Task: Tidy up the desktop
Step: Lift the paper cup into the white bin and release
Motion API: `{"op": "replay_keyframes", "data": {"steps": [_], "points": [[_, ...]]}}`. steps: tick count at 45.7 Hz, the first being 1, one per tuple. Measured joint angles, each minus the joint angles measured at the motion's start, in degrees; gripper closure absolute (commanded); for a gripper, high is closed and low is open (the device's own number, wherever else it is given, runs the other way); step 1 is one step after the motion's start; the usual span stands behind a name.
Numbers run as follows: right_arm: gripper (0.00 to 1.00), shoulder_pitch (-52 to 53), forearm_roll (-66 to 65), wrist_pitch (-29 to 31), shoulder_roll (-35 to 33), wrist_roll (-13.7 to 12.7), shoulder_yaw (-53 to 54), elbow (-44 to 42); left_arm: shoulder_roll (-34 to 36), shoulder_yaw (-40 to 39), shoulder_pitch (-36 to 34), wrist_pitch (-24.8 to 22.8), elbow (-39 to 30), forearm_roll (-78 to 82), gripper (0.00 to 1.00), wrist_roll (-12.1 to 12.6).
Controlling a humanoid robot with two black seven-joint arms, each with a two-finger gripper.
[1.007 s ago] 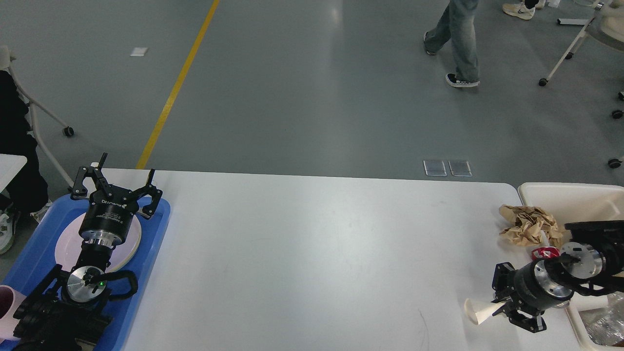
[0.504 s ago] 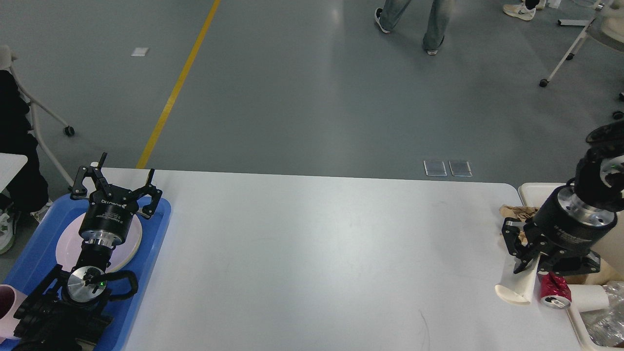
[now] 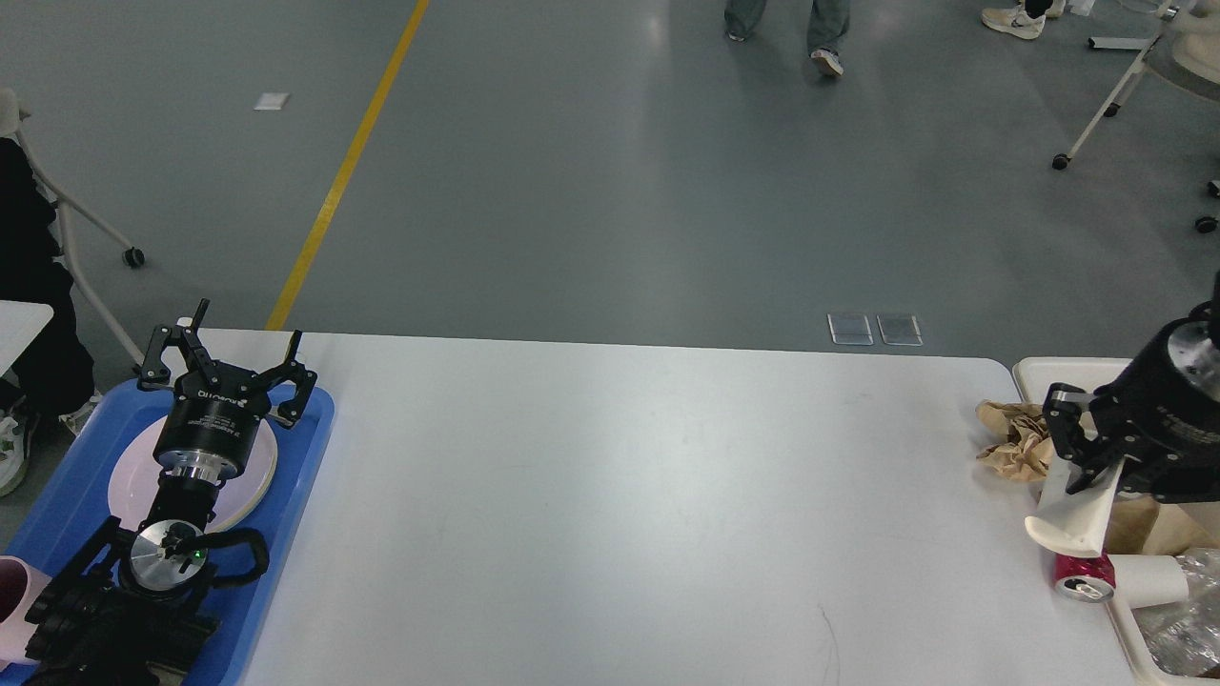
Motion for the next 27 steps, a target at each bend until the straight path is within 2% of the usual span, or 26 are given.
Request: {"op": "replay_keyframes", "data": {"steps": [7, 14, 22, 27], "points": [[1.0, -9.3, -0.1, -4.3, -5.9, 0.6, -0.9, -12.1, 0.0, 0.0, 0.0, 0.0, 0.0, 0.0, 0.04, 0.0], [1.0, -23.4, -0.1, -5.8, -10.0, 0.7, 5.1, -26.4, 0.0, 0.0, 0.0, 0.0, 0.0, 0.0, 0.04, 0.0], [1.0, -43.3, -0.2, -10.9, -9.6, 0.7, 16.2, -41.5, 0.0, 0.0, 0.0, 0.0, 0.0, 0.0, 0.04, 0.0], [1.0, -55.5, -0.2, -14.0, -5.4, 0.7, 22.3, -51.3, 0.0, 0.0, 0.0, 0.0, 0.0, 0.0, 0.04, 0.0]]}}
